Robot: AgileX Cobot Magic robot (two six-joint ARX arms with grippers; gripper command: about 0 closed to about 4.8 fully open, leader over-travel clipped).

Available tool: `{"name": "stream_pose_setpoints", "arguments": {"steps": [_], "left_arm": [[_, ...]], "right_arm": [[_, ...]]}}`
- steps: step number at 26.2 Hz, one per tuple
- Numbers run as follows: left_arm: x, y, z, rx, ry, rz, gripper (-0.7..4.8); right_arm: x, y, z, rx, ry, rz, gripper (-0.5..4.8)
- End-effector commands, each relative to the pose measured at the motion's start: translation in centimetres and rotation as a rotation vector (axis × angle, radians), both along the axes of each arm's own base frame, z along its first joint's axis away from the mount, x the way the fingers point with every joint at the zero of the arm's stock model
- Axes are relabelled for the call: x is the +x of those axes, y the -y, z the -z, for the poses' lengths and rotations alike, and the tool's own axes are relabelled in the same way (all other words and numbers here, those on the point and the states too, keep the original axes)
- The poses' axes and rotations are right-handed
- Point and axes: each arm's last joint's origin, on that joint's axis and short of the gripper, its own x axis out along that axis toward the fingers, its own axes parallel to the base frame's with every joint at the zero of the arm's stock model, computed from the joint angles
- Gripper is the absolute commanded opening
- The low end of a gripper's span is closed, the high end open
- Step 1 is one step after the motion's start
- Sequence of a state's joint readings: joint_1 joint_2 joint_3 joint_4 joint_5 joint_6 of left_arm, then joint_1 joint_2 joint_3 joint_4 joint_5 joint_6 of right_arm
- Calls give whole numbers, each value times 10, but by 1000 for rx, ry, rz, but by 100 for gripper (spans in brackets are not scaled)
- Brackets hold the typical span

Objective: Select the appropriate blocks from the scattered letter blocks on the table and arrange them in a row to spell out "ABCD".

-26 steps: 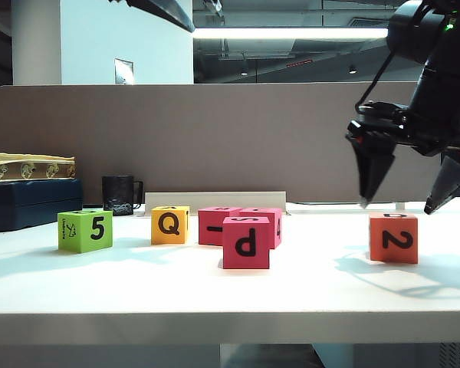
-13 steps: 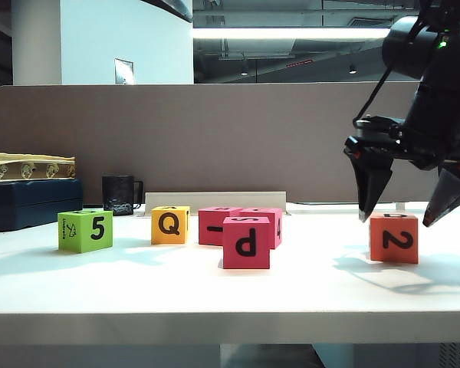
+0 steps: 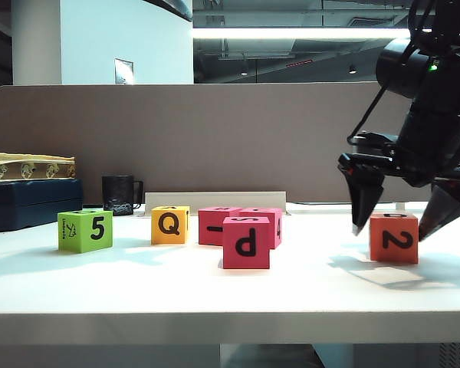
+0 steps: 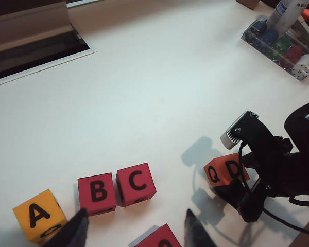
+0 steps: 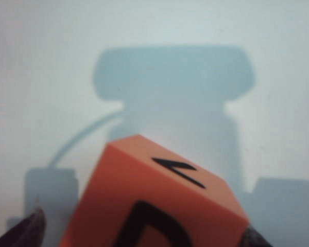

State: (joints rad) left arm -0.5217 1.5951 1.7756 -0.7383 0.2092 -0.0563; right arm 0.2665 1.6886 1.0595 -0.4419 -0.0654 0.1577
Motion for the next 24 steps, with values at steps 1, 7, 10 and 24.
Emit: {"name": "stream_pose_setpoints", "arguments": {"steps": [1,7,10,24], "left_arm": [[-2,-1,-5,-2,25,13,233],[-2,-1,-4,8,26,19,233],[-2,-1,-4,8,25,19,233],[-3,-1,-3,12,18,19,233]], "right_arm": [[4,-3,-6,54,47,-20,362],[6,-4,-7,67,67,-25,262],[6,-4,-7,70,77,-26,262],[24,-12,-11,184,134,-66,263]]}}
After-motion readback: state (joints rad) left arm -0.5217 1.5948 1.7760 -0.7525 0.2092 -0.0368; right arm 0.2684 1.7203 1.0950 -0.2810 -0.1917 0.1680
